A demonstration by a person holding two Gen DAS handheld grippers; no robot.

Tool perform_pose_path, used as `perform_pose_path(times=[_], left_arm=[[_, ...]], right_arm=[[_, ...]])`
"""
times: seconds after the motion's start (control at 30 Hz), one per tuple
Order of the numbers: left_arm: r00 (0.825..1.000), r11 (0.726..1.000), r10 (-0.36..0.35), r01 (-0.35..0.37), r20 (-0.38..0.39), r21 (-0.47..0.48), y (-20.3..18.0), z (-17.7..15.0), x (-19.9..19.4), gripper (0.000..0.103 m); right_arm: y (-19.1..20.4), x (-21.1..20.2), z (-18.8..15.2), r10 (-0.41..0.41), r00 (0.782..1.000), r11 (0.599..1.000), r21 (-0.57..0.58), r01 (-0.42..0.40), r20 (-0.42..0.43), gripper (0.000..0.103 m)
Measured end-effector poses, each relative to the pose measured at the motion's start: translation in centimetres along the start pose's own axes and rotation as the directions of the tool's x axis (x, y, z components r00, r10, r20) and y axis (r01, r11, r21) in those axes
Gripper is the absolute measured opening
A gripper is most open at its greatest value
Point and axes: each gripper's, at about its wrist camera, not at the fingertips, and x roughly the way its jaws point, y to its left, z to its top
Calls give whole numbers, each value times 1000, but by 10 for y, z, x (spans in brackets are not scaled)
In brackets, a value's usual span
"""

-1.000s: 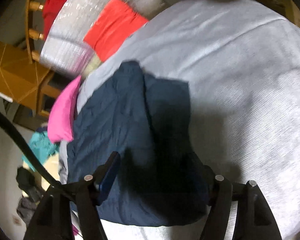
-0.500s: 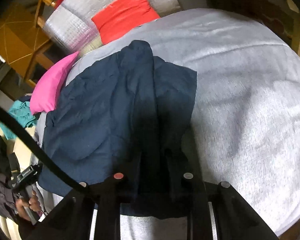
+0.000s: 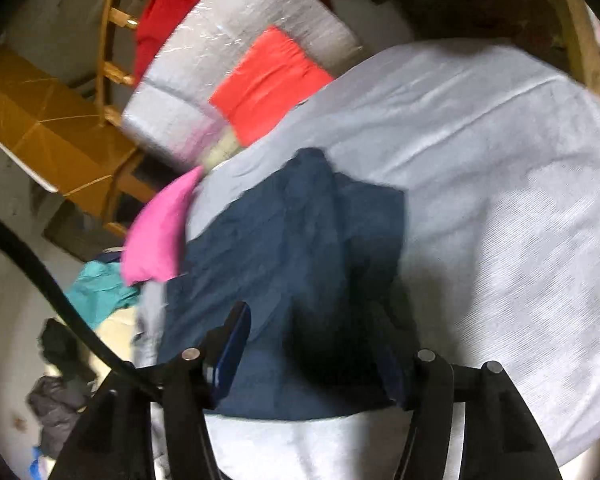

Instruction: Fold large clothes

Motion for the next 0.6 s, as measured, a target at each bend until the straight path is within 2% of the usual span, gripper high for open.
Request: perform_pose_path(times=[0.07,0.13,0.17,0.23,0.3,0.33,0.43,0.53,0.6], left_arm=[[1000,1000,-13,14,-7,5,-4,-7,0,79],[999,1000,8,-8,-32,18,-8,-12,7,79],[999,999,27,-26,-43,23,-8,-13,10,79],[996,998,59,-57,-65,32,-8,-15,19,79],[986,992,117,-110,-117,60,-9,-18,37,79],[980,990,136,-127,-148,68,-9,-19,47,79],[972,980,186,-172,-144,104,-16,-20,53,80],[973,980,187,-174,-135,99,-16,-22,45,80],[978,983,173,-164,-114,87,-14,-27,32,80]], right_arm=[[6,5,-9,47,998,999,-8,-48,-40,63],[5,14,-19,61,994,998,14,-60,-89,63],[3,19,-22,46,992,999,25,-44,-114,63],[-5,38,-23,-34,989,998,42,41,-146,62],[-19,55,-22,-72,978,992,90,91,-194,50],[-24,60,-20,-67,975,989,116,93,-210,49],[-26,62,-17,-52,976,987,139,83,-212,50],[-20,56,-17,-40,981,990,128,65,-190,52],[-15,46,-18,-15,985,994,107,34,-173,60]])
